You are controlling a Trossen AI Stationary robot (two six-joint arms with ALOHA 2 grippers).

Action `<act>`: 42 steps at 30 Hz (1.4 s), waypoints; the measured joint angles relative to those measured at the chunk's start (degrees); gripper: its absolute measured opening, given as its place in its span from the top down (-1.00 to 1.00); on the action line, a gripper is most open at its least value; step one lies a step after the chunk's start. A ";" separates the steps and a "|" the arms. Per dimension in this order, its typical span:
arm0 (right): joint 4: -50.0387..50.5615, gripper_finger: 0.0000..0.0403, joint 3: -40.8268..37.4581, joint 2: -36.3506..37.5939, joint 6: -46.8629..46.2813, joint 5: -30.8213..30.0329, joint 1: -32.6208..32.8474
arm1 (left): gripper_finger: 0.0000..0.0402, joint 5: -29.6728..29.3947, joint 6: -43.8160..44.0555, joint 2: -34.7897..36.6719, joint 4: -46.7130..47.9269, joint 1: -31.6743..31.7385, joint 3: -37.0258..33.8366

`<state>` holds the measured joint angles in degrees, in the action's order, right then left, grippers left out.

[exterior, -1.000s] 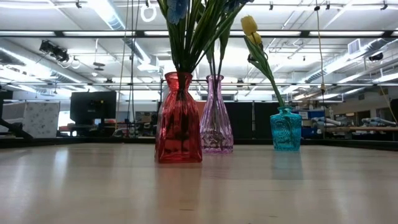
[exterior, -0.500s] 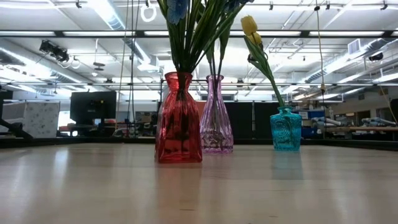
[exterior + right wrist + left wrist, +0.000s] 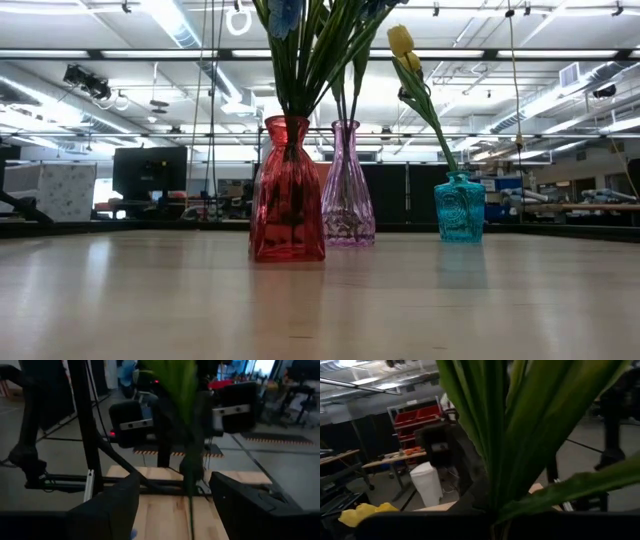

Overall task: Sort flowers into vase by color
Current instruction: Put the blue flower into the red vase

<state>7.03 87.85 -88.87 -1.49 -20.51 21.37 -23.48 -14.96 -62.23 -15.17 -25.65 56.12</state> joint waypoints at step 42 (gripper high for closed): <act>-40.52 -0.16 -47.77 -16.73 -38.08 -17.43 13.41 | 0.89 -9.53 2.41 13.52 -28.40 -11.48 -39.01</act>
<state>-33.49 40.08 -105.61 -39.57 -37.94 34.77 -33.02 -12.55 -48.71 -43.57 -37.13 17.10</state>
